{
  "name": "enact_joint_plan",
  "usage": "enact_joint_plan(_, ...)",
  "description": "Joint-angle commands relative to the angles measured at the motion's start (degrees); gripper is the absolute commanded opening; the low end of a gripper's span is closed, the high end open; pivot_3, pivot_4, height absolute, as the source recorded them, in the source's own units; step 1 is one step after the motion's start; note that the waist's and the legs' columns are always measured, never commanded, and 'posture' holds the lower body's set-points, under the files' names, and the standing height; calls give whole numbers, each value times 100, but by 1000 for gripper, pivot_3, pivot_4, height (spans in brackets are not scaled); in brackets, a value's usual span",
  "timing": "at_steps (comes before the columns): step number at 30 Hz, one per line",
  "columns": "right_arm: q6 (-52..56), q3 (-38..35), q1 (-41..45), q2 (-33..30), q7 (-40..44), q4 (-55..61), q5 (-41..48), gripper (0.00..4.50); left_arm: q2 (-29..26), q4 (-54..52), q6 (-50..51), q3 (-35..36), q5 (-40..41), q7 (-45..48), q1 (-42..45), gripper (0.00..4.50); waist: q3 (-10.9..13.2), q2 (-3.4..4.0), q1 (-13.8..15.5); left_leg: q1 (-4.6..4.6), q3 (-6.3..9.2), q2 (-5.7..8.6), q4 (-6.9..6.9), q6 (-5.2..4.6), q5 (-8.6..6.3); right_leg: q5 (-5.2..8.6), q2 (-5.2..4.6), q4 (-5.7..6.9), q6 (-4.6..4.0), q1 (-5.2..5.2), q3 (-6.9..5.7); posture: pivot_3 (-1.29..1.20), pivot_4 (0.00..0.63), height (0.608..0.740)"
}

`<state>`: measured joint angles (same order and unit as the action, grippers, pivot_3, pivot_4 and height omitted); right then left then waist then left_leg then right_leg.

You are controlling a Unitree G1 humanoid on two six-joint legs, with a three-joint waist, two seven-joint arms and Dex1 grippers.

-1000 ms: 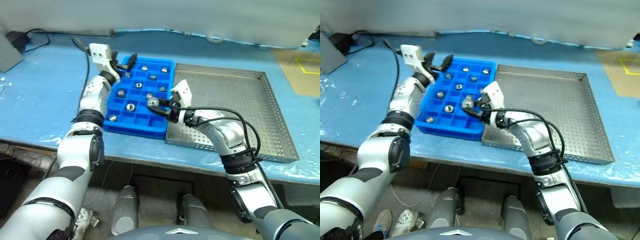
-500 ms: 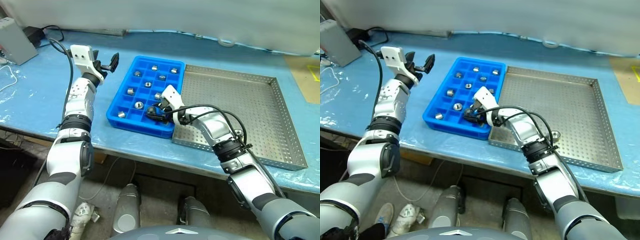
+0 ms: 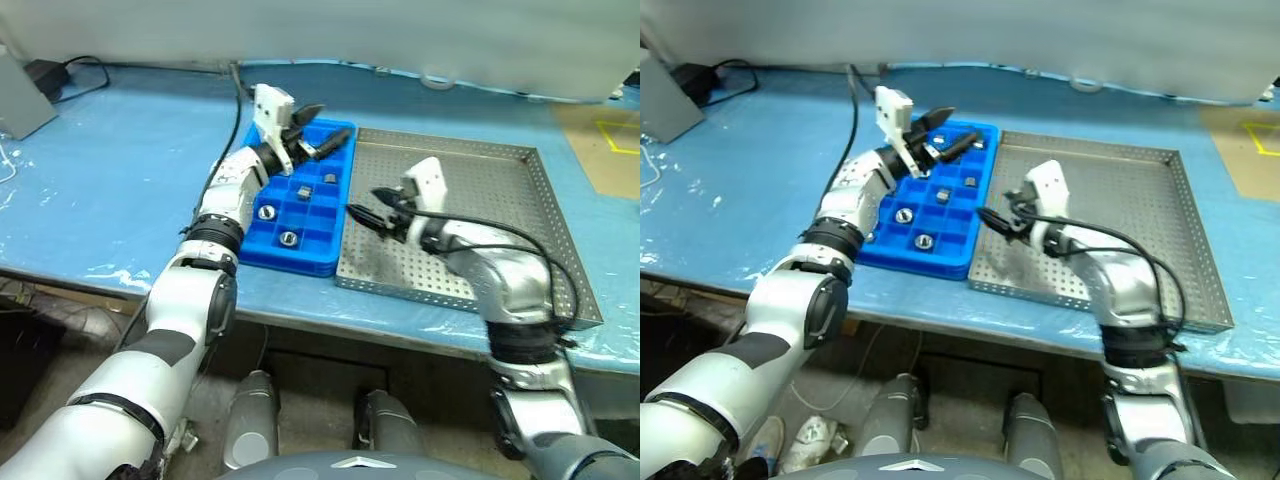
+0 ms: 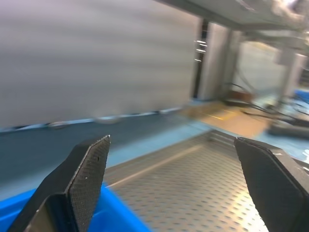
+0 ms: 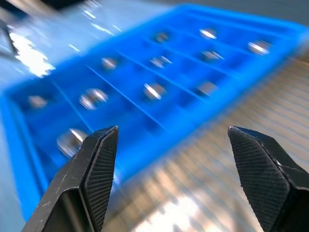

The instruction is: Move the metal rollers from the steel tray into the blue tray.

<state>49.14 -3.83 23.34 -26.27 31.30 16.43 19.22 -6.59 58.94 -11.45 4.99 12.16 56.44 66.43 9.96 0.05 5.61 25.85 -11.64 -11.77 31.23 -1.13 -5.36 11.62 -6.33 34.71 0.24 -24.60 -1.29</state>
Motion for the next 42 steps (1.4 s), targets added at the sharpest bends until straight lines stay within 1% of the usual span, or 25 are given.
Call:
enact_joint_plan(1, 568, -572, -711, -306, -195, 997, 200, 3774, 141, -250, -146, -395, -109, 910, -123, 4500, 0, 0, -43, -7, -1, 0, -3, -4, -3, 1, 0, -2, 0, 2, 5, -315, 150, 740)
enact_joint_plan(3, 764, -734, -945, -388, -229, 1282, 348, 3774, 183, -267, -167, -499, -150, 1090, -165, 4500, 0, 1, -169, -13, -5, 1, -6, -11, -7, 3, 4, -3, 2, -2, 14, -338, 150, 740)
enact_joint_plan(4, 958, -752, -1125, -595, -220, 1446, 317, 3774, 234, -297, -155, -566, -154, 1228, -207, 4500, 0, 1, -222, -13, -6, 2, -5, -11, -7, 2, 5, 0, 1, -7, 17, -338, 150, 740)
enact_joint_plan(6, 1211, -896, -1365, -899, -250, 1622, 273, 3774, 360, -354, -78, -648, -121, 1436, -288, 4500, -1, 4, -268, -14, -5, 1, -3, -11, -7, 2, 4, 5, 0, -13, 23, -338, 150, 740)
enact_joint_plan(8, 1391, -1131, -1410, -1005, -302, 1658, 377, 3774, 458, -385, -92, -711, -154, 1480, -355, 4500, 0, 3, -315, -36, -6, -1, -3, -14, -9, 3, 2, -1, 2, 11, 27, -359, 150, 740)
enact_joint_plan(9, 1477, -1249, -1403, -984, -337, 1665, 453, 3774, 488, -412, -122, -741, -180, 1476, -394, 4500, 0, 2, -339, -51, -7, 0, -4, -16, -11, 4, 0, -3, 4, 25, 32, -366, 150, 740)
enact_joint_plan(11, 1665, -1428, -1337, -877, -468, 1616, 542, 3774, 532, -450, -160, -771, -211, 1450, -451, 4500, 0, 2, -357, -68, -12, 1, -4, -18, -13, 28, 1, -4, 44, 32, 46, -368, 150, 740)
enact_joint_plan(15, 1822, -1469, -1134, -661, -1141, 1240, 184, 3774, 591, -505, -239, -848, -283, 1369, -528, 4500, -1, 3, -363, -72, -12, 3, -4, -18, -13, 27, 1, -2, 42, 31, 52, -369, 150, 740)
enact_joint_plan(18, 1937, -1755, -925, -82, -1402, 1132, 431, 3774, 592, -479, -264, -792, -274, 1237, -498, 4500, -1, 4, -364, -70, -13, 4, -5, -20, -14, 6, 2, -2, 8, 30, 54, -365, 150, 740)
enact_joint_plan(19, 1934, -1732, -892, 6, -1506, 1057, 370, 3774, 582, -438, -310, -773, -295, 1143, -486, 4500, -2, 6, -363, -69, -14, 4, -7, -20, -14, 6, 2, -2, 6, 28, 54, -357, 150, 740)
enact_joint_plan(22, 1796, -1385, -909, -101, -1774, 715, -36, 3774, 565, -430, -295, -727, -274, 1021, -492, 4500, -2, 6, -346, -65, -15, 6, -11, -24, -16, 5, 1, -6, 4, 26, 54, -340, 150, 740)
enact_joint_plan(25, 1632, -1393, -724, 167, -1802, 402, 71, 3774, 556, -486, -129, -587, -145, 870, -457, 4500, -2, 6, -344, -66, -16, 7, -12, -24, -17, 5, 0, -7, 4, 27, 55, -340, 150, 740)
enact_joint_plan(30, 1412, -1098, -736, 101, -1791, 79, -100, 3774, 471, -272, -142, -442, -187, 333, -313, 4500, -2, 6, -336, -67, -16, 6, -12, -24, -17, 5, 0, -6, 5, 27, 56, -310, 150, 740)
enact_joint_plan(33, 1261, -1155, -678, 195, -1776, -14, -22, 3130, 380, -28, -14, -342, -244, -108, -212, 4500, -2, 6, -331, -66, -16, 7, -12, -24, -17, 5, 0, -6, 5, 27, 55, -296, 150, 740)
enact_joint_plan(37, 1081, -1085, -435, 136, -1731, -46, -15, 1792, 249, 250, 48, -140, -236, -767, -15, 4500, -2, 6, -333, -66, -16, 7, -12, -24, -17, 5, 1, -6, 5, 27, 55, -296, 150, 740)
enact_joint_plan(39, 794, -1032, -206, 201, -1720, -80, -31, 1752, 166, 342, 111, -37, -238, -1064, 44, 4500, -2, 6, -337, -65, -16, 7, -11, -23, -16, 4, 1, -5, 5, 26, 55, -214, 150, 740)
enact_joint_plan(42, 458, -1010, 437, 604, -1687, -330, 187, 1752, -42, 399, -91, -142, -527, -1439, -40, 4500, -2, 7, -346, -69, -16, 6, -11, -20, -14, 4, 6, 1, 4, 24, 54, -171, 150, 740)
